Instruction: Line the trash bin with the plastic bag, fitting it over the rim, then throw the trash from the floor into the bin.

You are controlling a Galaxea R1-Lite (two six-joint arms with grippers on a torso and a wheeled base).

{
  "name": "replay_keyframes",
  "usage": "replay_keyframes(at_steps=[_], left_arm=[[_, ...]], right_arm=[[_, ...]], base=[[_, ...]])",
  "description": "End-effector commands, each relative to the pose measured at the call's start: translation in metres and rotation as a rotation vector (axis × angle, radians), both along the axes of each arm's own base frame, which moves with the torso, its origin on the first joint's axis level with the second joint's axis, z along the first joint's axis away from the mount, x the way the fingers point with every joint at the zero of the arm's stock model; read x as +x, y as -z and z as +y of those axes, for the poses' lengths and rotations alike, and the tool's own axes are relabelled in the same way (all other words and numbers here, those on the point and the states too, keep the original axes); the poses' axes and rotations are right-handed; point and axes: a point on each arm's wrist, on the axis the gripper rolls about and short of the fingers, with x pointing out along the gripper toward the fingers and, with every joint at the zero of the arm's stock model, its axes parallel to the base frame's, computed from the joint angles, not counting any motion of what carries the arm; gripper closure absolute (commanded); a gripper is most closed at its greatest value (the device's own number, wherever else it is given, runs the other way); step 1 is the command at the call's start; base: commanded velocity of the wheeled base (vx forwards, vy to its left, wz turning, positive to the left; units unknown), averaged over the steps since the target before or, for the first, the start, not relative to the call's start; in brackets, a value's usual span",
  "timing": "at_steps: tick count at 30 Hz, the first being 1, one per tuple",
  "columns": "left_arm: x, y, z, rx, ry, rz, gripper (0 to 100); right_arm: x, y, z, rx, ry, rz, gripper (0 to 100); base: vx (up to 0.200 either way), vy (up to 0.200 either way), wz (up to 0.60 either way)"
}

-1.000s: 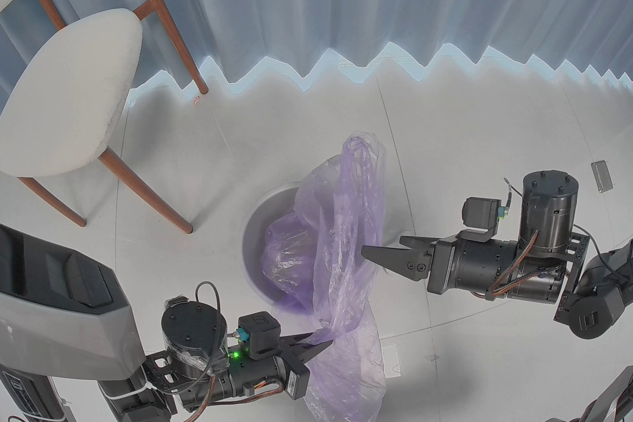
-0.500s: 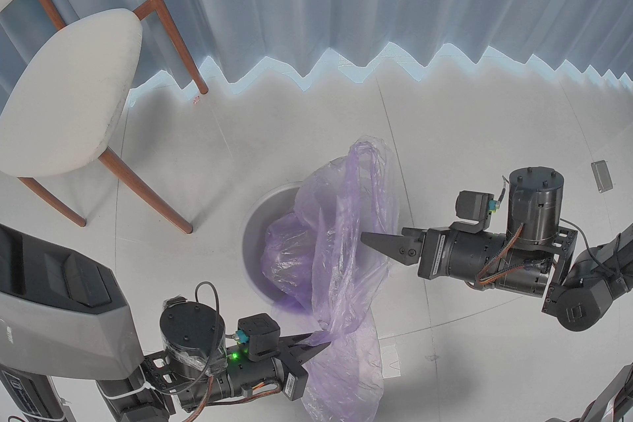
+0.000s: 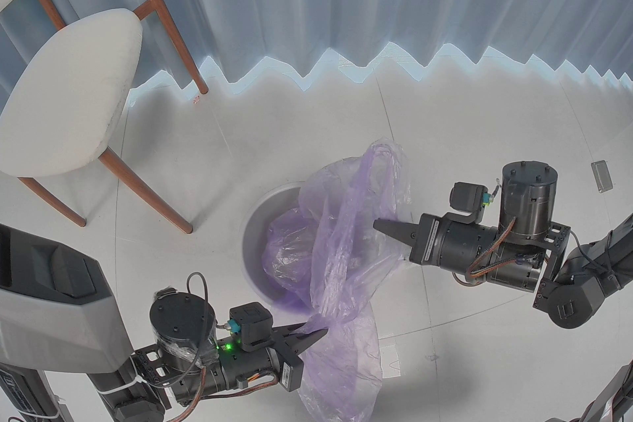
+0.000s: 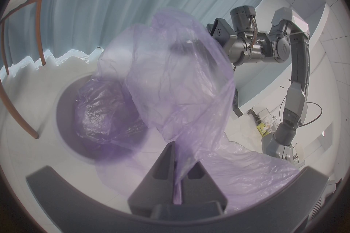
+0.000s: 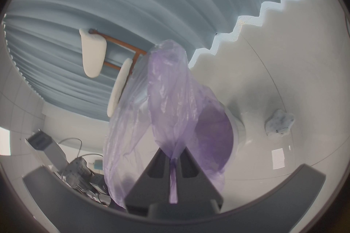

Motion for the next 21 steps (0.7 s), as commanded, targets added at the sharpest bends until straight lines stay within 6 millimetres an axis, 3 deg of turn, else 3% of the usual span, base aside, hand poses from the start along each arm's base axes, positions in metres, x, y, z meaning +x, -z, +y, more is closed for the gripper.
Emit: replay_keyframes(at_steps=[1,2,3,5,11,21], left_arm=[[-0.001,-0.017,0.002,-0.053,-0.005,-0.039,100],[0.000,-0.017,0.002,-0.053,-0.005,-0.039,100],[0.000,-0.017,0.002,-0.054,-0.007,-0.040,0],[0.002,-0.019,0.002,-0.066,-0.009,-0.047,0],[0.013,-0.055,0.013,-0.223,-0.074,-0.089,0],[0.024,-0.047,0.015,-0.211,-0.107,-0.046,0]], right_arm=[[-0.003,-0.015,-0.005,0.070,0.018,-0.029,100],[-0.002,-0.016,-0.006,0.079,0.023,-0.029,100],[-0.001,-0.016,-0.009,0.082,0.035,-0.025,100],[0.001,-0.016,-0.013,0.083,0.051,-0.024,100],[0.016,-0.018,-0.032,0.134,0.138,-0.019,100],[0.031,-0.027,-0.054,0.218,0.217,-0.075,100]], base=[[0.000,0.000,0.00],[0.000,0.000,0.00],[0.000,0.000,0.00],[0.000,0.000,0.00],[0.000,0.000,0.00],[0.000,0.000,0.00]])
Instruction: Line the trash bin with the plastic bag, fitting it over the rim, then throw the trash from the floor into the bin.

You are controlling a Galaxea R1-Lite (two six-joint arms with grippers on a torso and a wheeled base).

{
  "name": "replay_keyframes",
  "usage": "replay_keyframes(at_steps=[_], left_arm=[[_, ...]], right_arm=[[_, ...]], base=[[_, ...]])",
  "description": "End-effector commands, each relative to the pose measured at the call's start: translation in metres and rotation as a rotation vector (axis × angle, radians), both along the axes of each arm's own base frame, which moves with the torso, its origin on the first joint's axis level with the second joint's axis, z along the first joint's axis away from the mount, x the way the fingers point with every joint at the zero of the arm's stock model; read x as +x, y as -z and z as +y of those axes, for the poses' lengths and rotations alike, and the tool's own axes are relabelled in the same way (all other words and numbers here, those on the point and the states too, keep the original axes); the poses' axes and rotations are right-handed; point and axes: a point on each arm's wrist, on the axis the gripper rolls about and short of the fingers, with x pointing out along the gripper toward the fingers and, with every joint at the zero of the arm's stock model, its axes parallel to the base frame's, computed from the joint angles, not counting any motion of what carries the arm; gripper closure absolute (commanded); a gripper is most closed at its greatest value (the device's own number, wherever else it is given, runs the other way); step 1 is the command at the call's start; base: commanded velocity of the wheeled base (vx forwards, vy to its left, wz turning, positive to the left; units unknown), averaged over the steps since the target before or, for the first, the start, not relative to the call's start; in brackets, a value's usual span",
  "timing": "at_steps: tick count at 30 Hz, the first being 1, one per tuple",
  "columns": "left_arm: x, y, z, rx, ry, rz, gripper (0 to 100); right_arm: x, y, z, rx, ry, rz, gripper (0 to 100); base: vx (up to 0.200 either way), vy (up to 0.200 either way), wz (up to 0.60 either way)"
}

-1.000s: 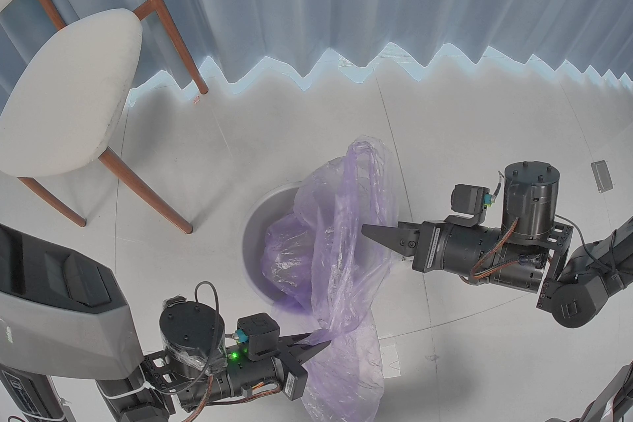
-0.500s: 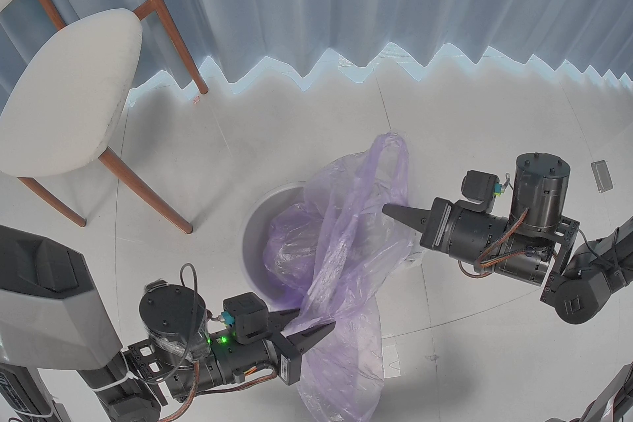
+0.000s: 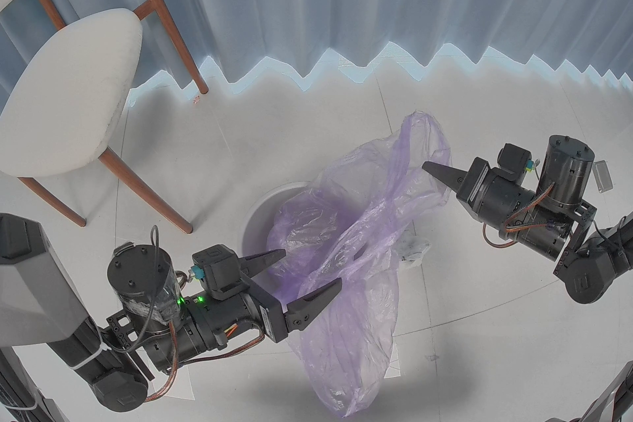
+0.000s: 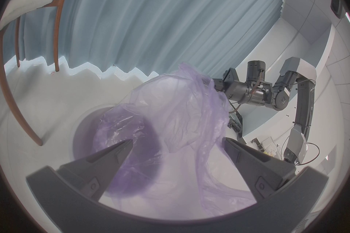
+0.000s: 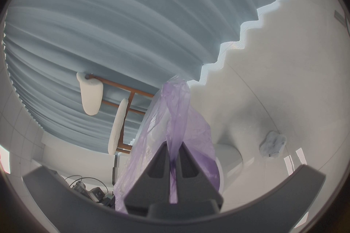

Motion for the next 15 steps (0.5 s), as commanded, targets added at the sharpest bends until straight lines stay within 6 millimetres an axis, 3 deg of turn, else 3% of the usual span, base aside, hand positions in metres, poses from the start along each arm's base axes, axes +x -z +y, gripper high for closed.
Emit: replay_keyframes(at_steps=[1,15], left_arm=[[0.001,0.000,0.000,-0.002,0.003,0.000,0],[0.004,0.028,-0.003,0.047,0.042,0.094,0]], right_arm=[[0.005,-0.003,-0.006,0.019,0.023,-0.002,100],[0.003,-0.002,-0.007,0.028,0.022,0.004,100]], base=[[0.000,0.000,0.00],[0.000,0.000,0.00]])
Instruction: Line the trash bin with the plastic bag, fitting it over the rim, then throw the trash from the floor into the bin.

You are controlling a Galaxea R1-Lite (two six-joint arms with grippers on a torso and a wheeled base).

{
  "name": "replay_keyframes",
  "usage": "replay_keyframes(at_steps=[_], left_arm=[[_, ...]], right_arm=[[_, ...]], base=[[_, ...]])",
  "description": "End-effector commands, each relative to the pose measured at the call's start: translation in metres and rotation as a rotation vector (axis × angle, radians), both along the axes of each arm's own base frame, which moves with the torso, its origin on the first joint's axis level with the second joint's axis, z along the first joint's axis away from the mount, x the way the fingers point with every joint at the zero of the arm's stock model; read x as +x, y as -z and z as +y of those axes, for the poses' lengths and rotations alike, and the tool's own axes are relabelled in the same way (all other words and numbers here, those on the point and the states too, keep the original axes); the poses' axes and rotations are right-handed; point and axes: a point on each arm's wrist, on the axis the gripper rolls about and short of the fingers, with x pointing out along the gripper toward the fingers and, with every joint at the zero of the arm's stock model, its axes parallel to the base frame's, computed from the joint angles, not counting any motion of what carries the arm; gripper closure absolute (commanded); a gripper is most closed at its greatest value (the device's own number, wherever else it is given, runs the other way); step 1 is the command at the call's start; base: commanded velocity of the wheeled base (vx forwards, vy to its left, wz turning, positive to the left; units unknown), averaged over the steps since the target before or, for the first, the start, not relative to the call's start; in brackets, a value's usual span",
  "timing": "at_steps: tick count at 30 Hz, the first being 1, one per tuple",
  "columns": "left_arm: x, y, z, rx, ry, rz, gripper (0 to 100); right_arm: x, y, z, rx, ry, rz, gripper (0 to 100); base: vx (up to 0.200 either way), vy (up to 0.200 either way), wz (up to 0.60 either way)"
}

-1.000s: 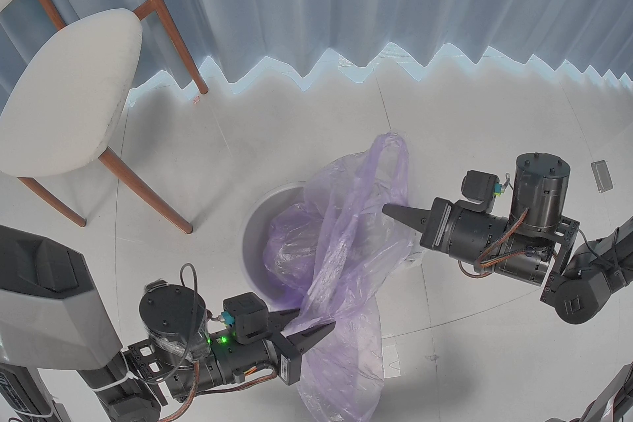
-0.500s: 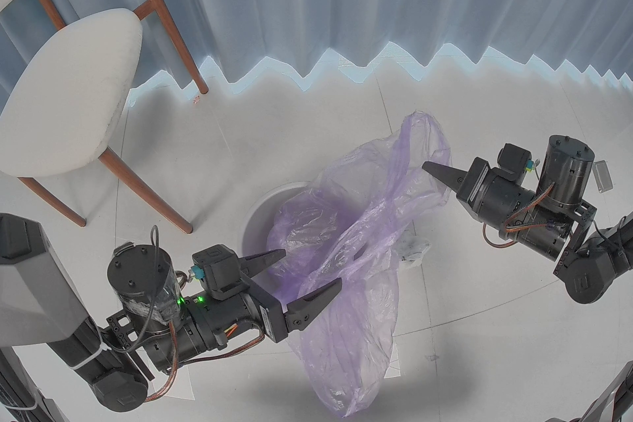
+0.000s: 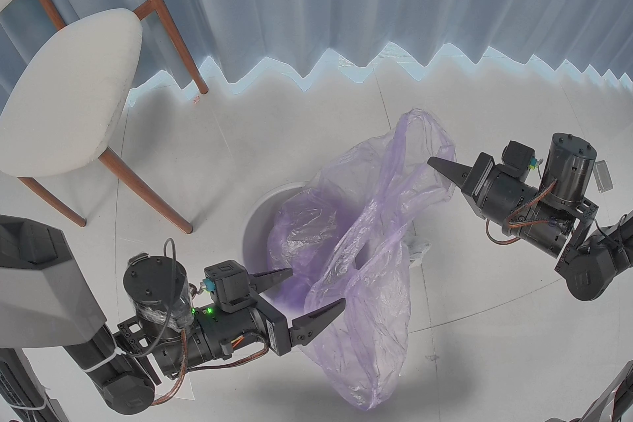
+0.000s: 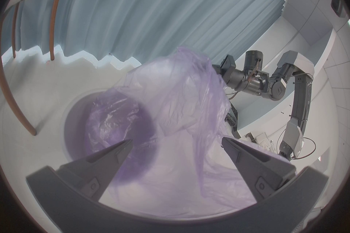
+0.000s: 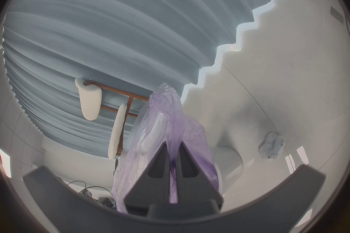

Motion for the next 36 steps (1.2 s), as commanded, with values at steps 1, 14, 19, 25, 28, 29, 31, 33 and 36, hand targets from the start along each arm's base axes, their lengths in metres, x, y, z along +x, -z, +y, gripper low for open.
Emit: replay_keyframes(at_steps=[1,14,19,25,28,29,31,33,36], left_arm=[[0.005,0.010,-0.001,0.019,-0.009,0.027,0],[0.002,0.012,-0.003,0.025,0.006,0.035,0],[-0.013,0.017,-0.025,-0.012,0.077,0.107,0],[-0.014,0.022,-0.041,-0.110,0.079,0.249,0],[-0.012,0.031,-0.042,-0.094,0.072,0.269,0],[-0.012,0.032,-0.043,-0.093,0.072,0.271,0],[-0.013,0.033,-0.043,-0.087,0.075,0.274,0],[-0.013,0.032,-0.044,-0.089,0.077,0.270,100],[-0.010,0.031,-0.043,-0.098,0.065,0.260,100]], right_arm=[[-0.001,-0.001,0.000,0.001,0.000,-0.003,100],[-0.001,-0.004,-0.003,0.007,0.007,-0.012,100],[-0.001,-0.002,-0.002,0.003,0.004,-0.007,100],[-0.001,-0.002,-0.002,0.004,0.004,-0.005,100],[-0.001,-0.003,-0.002,0.004,0.004,-0.009,100],[-0.001,-0.002,-0.002,0.003,0.004,-0.007,100],[-0.001,-0.001,-0.002,0.000,0.004,-0.004,100],[0.000,0.000,-0.002,-0.002,0.004,0.000,100],[0.000,-0.001,-0.002,0.010,0.004,-0.017,100]], base=[[0.000,0.000,0.00],[0.000,0.000,0.00],[0.000,0.000,0.00],[0.000,0.000,0.00],[0.000,0.000,0.00],[0.000,0.000,0.00],[0.000,0.000,0.00],[0.000,0.000,0.00],[0.000,0.000,0.00]])
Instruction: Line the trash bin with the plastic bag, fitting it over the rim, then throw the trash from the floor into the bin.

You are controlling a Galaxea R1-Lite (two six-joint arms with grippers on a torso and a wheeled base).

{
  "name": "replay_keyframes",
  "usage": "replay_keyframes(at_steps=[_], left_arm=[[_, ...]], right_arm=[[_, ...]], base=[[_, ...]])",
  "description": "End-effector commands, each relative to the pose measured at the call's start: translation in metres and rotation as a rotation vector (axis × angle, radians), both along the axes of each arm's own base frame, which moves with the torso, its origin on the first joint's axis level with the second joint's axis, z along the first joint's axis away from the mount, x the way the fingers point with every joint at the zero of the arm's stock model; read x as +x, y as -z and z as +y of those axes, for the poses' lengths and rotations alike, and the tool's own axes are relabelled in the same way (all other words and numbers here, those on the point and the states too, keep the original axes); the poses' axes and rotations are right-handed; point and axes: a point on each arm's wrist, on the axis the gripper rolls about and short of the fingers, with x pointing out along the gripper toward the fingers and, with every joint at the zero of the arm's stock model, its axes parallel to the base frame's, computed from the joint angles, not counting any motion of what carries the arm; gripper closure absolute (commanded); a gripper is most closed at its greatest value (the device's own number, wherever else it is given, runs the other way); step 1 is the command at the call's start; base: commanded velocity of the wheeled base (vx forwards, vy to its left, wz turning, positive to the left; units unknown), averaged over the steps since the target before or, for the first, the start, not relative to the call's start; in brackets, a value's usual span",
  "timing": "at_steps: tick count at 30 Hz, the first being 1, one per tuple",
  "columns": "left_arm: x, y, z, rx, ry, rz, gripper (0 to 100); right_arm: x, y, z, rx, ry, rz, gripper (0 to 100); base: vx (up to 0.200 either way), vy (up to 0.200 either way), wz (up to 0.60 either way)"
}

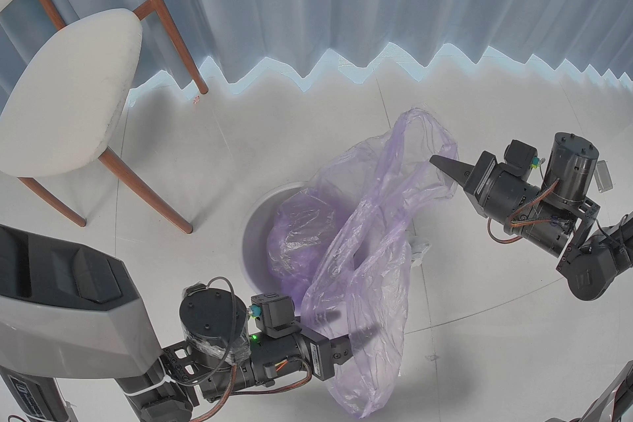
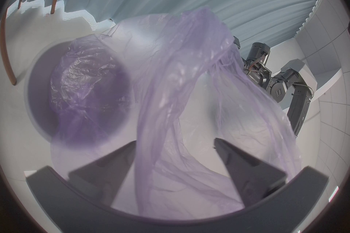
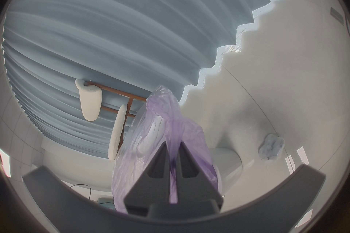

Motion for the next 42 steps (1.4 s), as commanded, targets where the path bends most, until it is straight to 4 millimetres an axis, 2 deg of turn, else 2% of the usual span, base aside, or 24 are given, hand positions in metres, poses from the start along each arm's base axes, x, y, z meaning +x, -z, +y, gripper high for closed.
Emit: replay_keyframes(at_steps=[1,2,3,6,9,14,20,24,28,35,38,41,42], left_arm=[[0.008,-0.001,-0.002,-0.010,-0.029,-0.016,100],[0.008,-0.001,-0.002,-0.010,-0.029,-0.016,100],[0.019,-0.008,-0.003,-0.043,-0.077,-0.051,100],[0.031,-0.013,0.000,-0.071,-0.108,-0.073,100],[0.037,-0.014,0.005,-0.073,-0.129,-0.078,100],[0.050,-0.026,0.016,-0.107,-0.180,-0.116,100],[0.063,-0.038,0.023,-0.139,-0.223,-0.151,100],[0.084,-0.046,0.033,-0.162,-0.290,-0.186,100],[0.094,-0.048,0.037,-0.165,-0.320,-0.179,100],[0.109,-0.039,0.030,-0.261,-0.332,-0.113,100],[0.119,-0.017,0.032,-0.225,-0.354,-0.084,100],[0.122,-0.010,0.031,-0.214,-0.357,-0.068,100],[0.123,0.000,0.030,-0.193,-0.362,-0.053,100]], right_arm=[[0.000,-0.001,0.000,0.019,-0.002,-0.036,100],[0.000,-0.001,0.000,0.019,-0.002,-0.036,100],[0.001,-0.003,0.001,0.035,-0.002,-0.076,100],[0.003,-0.003,0.001,0.048,-0.002,-0.102,100],[0.003,0.004,0.002,0.048,-0.007,-0.068,100],[0.001,0.016,0.014,0.041,-0.045,-0.028,100],[0.002,0.045,0.032,-0.004,-0.086,0.048,100],[0.005,0.063,0.038,-0.026,-0.096,0.099,100],[0.007,0.074,0.046,-0.031,-0.114,0.112,100],[0.011,0.090,0.051,-0.022,-0.120,0.098,100],[0.009,0.096,0.058,-0.023,-0.138,0.100,100],[0.007,0.100,0.061,-0.030,-0.144,0.110,100],[0.003,0.105,0.063,-0.040,-0.151,0.127,100]], base=[[0.000,0.000,0.00],[0.000,0.000,0.00],[0.000,0.000,0.00],[0.000,0.000,0.00],[0.000,0.000,0.00],[0.000,0.000,0.00],[0.000,0.000,0.00],[0.000,0.000,0.00],[0.000,0.000,0.00],[0.000,0.000,0.00],[0.000,0.000,0.00],[0.000,0.000,0.00],[0.000,0.000,0.00]])
